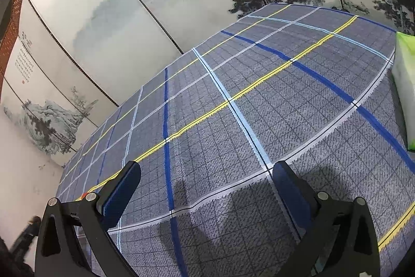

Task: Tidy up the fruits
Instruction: 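Carry the brown fruit with the left tool over the gold tin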

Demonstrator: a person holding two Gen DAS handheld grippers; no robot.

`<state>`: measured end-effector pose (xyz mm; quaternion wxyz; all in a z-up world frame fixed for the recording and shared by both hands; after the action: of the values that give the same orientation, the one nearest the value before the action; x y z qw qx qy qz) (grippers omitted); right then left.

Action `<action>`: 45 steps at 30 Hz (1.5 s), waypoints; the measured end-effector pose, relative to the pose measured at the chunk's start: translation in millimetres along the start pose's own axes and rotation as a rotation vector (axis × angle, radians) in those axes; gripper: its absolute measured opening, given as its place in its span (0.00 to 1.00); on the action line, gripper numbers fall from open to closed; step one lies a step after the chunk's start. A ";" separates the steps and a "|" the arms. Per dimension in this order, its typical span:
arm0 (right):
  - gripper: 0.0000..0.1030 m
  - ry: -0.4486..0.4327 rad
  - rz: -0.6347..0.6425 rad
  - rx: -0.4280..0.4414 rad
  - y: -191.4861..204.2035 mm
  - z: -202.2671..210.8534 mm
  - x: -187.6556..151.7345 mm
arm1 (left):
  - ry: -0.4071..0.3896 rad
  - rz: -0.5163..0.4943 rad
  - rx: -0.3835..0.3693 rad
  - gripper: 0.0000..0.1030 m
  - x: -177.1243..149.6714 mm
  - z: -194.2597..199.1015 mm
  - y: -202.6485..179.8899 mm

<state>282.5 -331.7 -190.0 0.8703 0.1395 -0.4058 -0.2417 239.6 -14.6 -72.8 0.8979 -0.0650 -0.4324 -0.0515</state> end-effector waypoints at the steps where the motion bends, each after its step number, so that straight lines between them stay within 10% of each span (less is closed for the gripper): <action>1: 0.99 -0.001 -0.001 -0.002 -0.1 0.1 0.0 | -0.015 0.006 0.016 0.39 5.2 8.2 10.4; 15: 0.99 0.002 -0.001 -0.002 -1.1 -0.6 0.2 | -0.022 0.031 0.254 0.39 1.7 56.7 150.5; 45: 0.99 0.005 0.002 -0.004 -0.4 -1.9 -1.0 | 0.166 0.178 0.199 0.39 -21.3 -1.2 197.4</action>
<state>283.3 -331.5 -192.0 0.8718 0.1382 -0.4033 -0.2414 256.7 180.7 -104.4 0.9335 -0.0092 -0.3522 0.0660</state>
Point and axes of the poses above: each gripper's, at about its wrist camera, not at the fingertips, and z roughly against the way its jaws point, y to its left, x to its top, the point moved 9 cm from there along -z, roughly the way its jaws point, and after that the axes turned 7 degrees about -x, right-handed, at the moved point
